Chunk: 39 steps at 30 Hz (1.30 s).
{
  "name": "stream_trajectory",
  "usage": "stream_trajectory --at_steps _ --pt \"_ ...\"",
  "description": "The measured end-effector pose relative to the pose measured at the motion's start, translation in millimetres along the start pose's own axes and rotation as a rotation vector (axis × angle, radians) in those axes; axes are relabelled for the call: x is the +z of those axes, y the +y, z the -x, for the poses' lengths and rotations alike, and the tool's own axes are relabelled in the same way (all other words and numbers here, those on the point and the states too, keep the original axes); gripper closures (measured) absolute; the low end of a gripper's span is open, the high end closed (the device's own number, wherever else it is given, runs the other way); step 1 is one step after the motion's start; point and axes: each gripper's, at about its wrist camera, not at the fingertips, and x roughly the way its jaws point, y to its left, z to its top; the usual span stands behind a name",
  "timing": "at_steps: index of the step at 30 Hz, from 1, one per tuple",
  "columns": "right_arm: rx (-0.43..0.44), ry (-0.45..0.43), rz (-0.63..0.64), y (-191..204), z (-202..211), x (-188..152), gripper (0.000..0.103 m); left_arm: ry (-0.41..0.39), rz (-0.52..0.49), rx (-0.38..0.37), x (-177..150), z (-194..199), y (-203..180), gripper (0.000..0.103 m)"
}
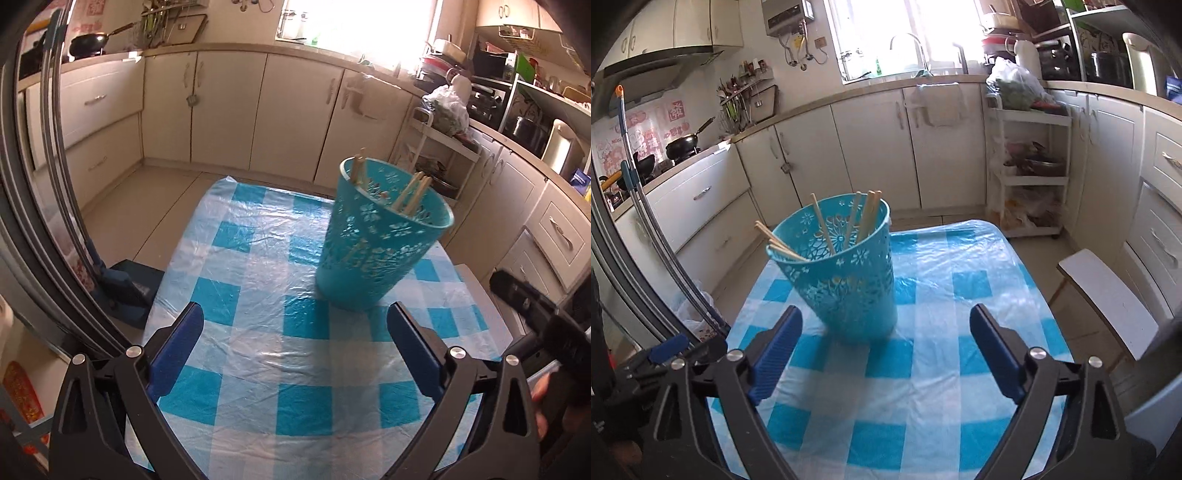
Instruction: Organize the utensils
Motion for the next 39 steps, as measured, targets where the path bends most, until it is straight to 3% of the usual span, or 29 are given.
stream_trajectory --at_steps 7,16,24,39 --pt "-0.018 -0.013 -0.035 0 50 -3 0.007 -0.047 -0.011 0.039 4 56 -16 0.007" --pt "-0.012 -0.04 -0.052 16 113 2 0.007 -0.087 -0.029 0.006 6 127 -28 0.007" --pt "0.01 -0.105 -0.037 35 165 2 0.007 -0.154 -0.046 0.029 1 190 -31 0.007" --pt "0.03 -0.18 -0.028 44 236 -15 0.007 -0.231 -0.036 0.052 -15 264 -30 0.007"
